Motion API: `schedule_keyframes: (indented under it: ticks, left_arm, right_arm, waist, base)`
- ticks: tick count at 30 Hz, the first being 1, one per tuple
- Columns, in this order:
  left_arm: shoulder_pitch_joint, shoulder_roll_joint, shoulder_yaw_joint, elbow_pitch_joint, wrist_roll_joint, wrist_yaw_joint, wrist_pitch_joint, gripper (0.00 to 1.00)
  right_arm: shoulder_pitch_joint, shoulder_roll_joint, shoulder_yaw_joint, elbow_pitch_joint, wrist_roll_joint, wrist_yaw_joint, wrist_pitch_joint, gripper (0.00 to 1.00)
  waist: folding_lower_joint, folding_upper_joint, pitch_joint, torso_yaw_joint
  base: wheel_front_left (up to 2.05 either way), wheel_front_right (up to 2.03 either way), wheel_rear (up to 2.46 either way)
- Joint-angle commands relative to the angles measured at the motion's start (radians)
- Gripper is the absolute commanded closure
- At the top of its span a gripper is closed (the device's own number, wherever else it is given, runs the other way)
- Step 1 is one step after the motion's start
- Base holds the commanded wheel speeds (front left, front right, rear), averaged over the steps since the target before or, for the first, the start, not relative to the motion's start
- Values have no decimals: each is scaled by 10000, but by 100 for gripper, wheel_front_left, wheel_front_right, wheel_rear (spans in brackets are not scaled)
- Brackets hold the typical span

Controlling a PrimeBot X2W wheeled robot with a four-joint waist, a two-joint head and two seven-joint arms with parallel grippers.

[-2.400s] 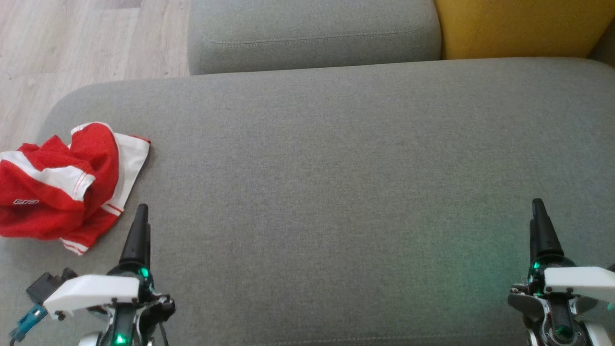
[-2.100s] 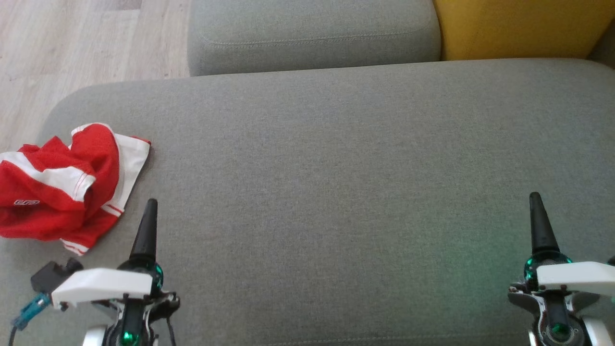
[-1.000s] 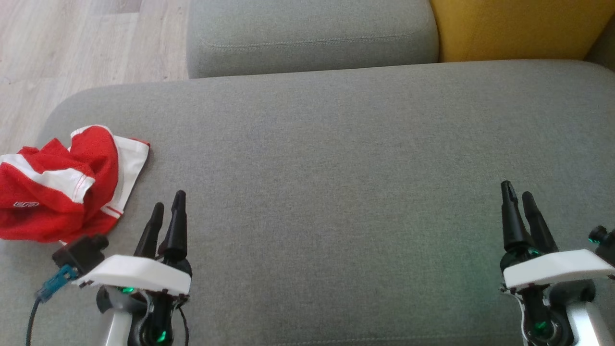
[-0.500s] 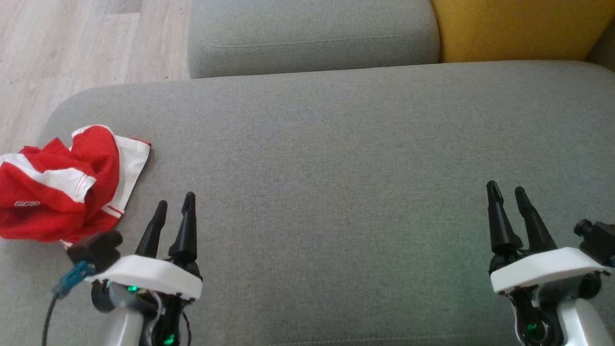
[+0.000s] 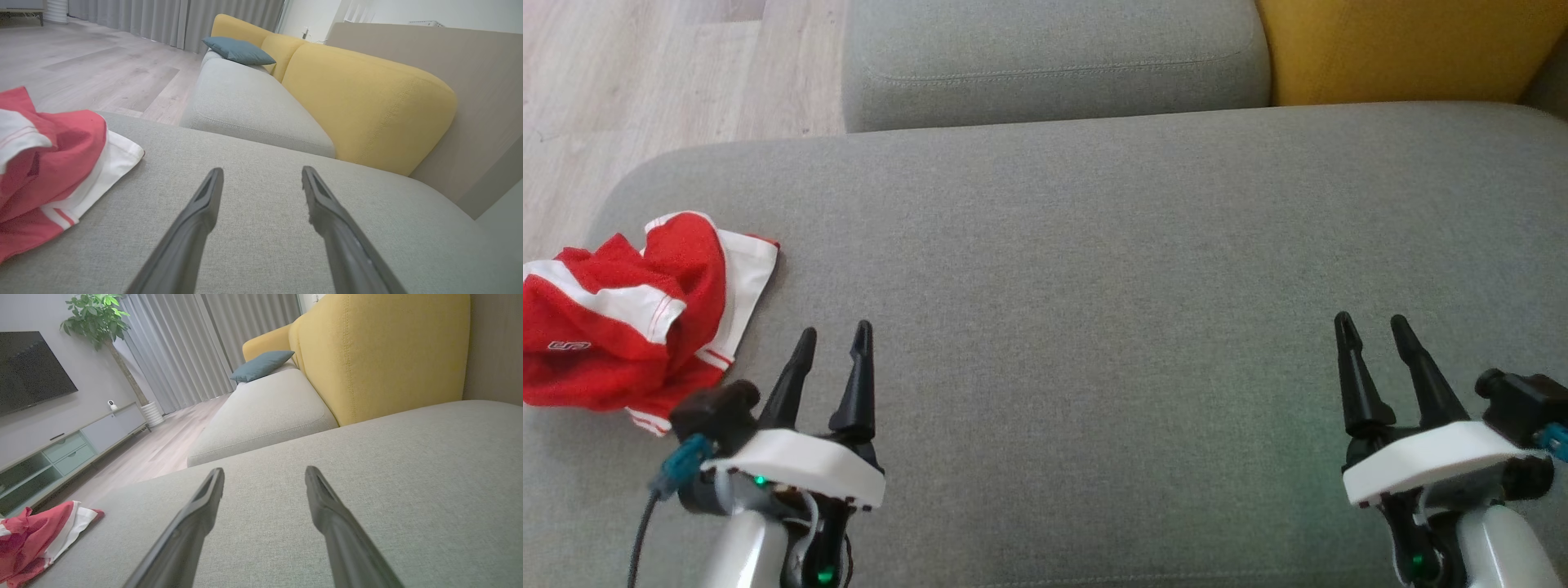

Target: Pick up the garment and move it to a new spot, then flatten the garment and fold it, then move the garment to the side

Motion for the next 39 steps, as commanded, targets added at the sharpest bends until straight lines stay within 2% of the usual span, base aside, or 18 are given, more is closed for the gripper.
schedule_keyframes:
  ticks: [1,24,39]
  left_arm:
    - [-600,221,233,-285,242,39,-140,0]
    - [-627,276,-261,-206,2607,514,-815,0]
    - [-591,223,-107,55,2447,587,-826,0]
  right_arm:
    - [-267,-33,231,-399,-246,33,-75,0]
    - [-36,220,218,-412,-2796,40,-290,0]
    - [30,428,-78,-207,-2488,40,-368,0]
  waist:
    - [0,-1,-2,3]
    - [0,-1,9,123]
    - [0,-1,66,125]
  base:
    - [0,0,0]
    - [0,0,0]
    - [0,0,0]
